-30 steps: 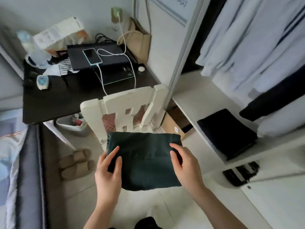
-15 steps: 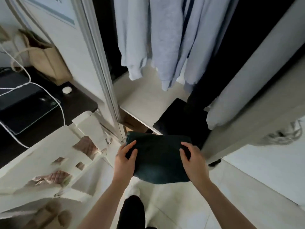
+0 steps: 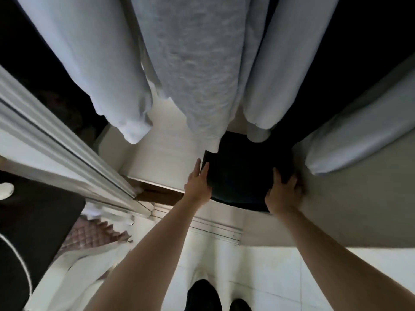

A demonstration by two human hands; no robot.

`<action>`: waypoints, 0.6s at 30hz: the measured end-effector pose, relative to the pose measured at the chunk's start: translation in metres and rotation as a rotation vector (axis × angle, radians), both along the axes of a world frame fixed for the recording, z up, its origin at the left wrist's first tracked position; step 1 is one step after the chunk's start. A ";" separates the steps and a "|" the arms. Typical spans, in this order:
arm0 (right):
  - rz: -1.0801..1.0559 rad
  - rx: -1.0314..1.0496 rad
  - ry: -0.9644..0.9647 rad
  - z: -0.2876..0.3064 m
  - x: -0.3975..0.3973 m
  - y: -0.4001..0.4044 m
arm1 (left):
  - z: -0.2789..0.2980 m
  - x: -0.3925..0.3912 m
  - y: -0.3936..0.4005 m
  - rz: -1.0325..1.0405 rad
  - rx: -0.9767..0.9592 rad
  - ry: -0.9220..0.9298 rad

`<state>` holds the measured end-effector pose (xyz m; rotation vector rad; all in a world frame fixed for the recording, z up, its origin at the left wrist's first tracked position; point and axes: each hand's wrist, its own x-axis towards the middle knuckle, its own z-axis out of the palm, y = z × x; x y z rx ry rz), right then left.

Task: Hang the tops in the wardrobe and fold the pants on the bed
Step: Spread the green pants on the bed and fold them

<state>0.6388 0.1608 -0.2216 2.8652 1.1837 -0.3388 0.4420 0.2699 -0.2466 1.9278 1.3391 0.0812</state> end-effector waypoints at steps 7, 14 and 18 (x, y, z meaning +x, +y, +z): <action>0.164 -0.220 -0.211 -0.035 -0.009 -0.014 | -0.042 0.005 -0.012 -0.195 0.232 0.338; 0.447 -0.308 -0.355 -0.043 0.004 -0.002 | -0.054 0.005 -0.001 -0.554 0.508 0.442; 0.391 -0.305 -0.434 -0.040 0.007 -0.002 | -0.046 0.017 0.011 -0.519 0.505 0.324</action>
